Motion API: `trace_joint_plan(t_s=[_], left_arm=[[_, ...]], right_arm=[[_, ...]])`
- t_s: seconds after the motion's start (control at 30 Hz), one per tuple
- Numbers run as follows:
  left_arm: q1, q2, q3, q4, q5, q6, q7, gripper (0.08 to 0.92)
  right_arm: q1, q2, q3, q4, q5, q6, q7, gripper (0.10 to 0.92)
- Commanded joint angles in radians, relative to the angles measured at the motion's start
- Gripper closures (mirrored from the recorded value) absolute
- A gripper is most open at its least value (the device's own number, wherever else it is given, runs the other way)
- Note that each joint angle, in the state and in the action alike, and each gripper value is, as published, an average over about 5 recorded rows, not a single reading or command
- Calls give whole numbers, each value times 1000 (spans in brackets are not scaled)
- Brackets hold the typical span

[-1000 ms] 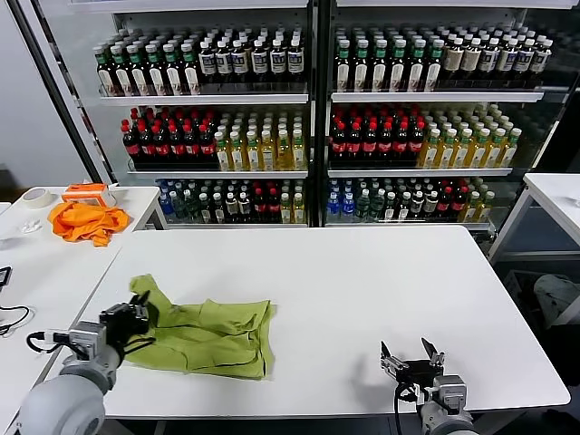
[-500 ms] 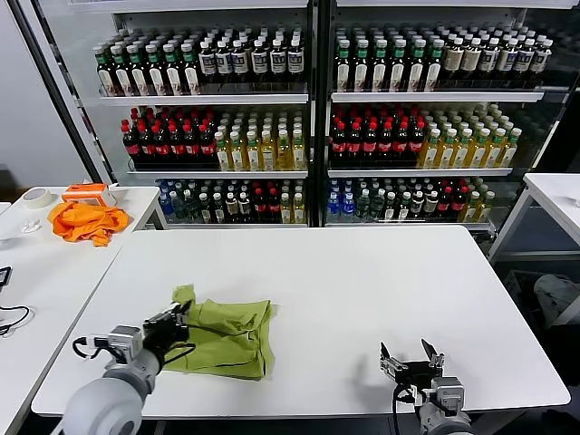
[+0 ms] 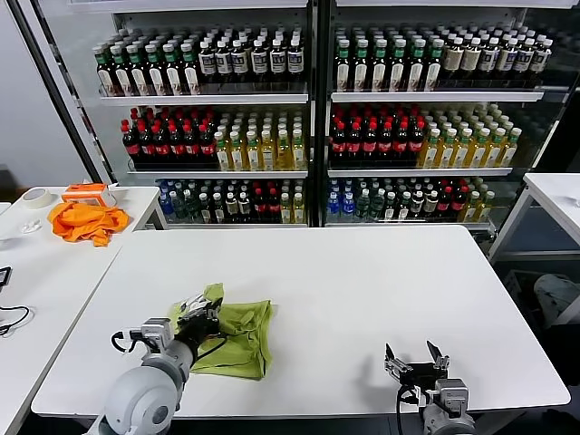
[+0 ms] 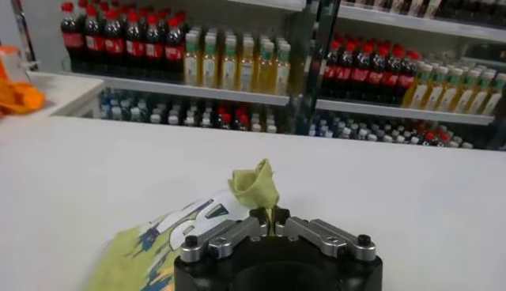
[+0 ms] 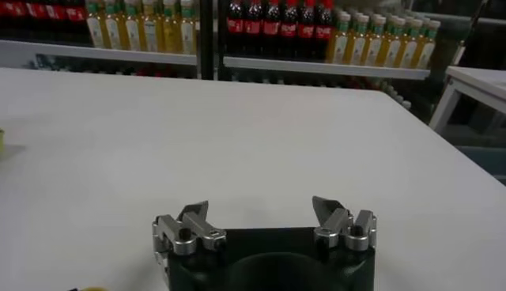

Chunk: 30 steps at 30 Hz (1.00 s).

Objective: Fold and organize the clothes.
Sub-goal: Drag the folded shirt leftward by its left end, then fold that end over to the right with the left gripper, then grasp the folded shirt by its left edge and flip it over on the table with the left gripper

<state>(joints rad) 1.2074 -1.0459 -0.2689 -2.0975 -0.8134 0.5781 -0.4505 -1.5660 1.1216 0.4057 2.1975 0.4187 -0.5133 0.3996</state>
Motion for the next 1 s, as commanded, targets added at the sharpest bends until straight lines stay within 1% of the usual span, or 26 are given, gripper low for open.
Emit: trace_joint_plan(t_s=[0.03,0.3,0.4,0.47,0.6,0.67,0.73,0.83,0.9,1.0], left_arm=[[-43,-52,55,23,-29,1,-13,902],[-43,-72,78,59,-8,0,3,902],[-41,-81,83,64,-7,-2,22,879],[-41,-92,84,57,-12,-15,43,835],[-30,-104,57,27,-5,-108,102,723],[-11,-81,22,6,36,-145,127,662],[23,-32,-23,-3,125,-160,146,601],[77,40,-92,5,273,-124,145,515],[106,64,-129,21,352,-89,131,463],[136,69,-156,56,423,-74,104,376]], right_arm=[[0,1,1,0,-2,0,0,203],[2,-3,0,0,-2,0,-1,203],[3,-2,-2,2,-2,0,-1,203],[4,-2,-4,4,-3,0,-2,203],[6,-3,-5,6,-3,0,-4,203],[6,-5,1,6,-2,2,-7,203],[7,-6,7,4,0,4,-11,203],[16,-4,3,-4,1,8,-16,203],[23,0,-8,-9,1,10,-18,203],[31,2,-25,-15,0,12,-18,203]])
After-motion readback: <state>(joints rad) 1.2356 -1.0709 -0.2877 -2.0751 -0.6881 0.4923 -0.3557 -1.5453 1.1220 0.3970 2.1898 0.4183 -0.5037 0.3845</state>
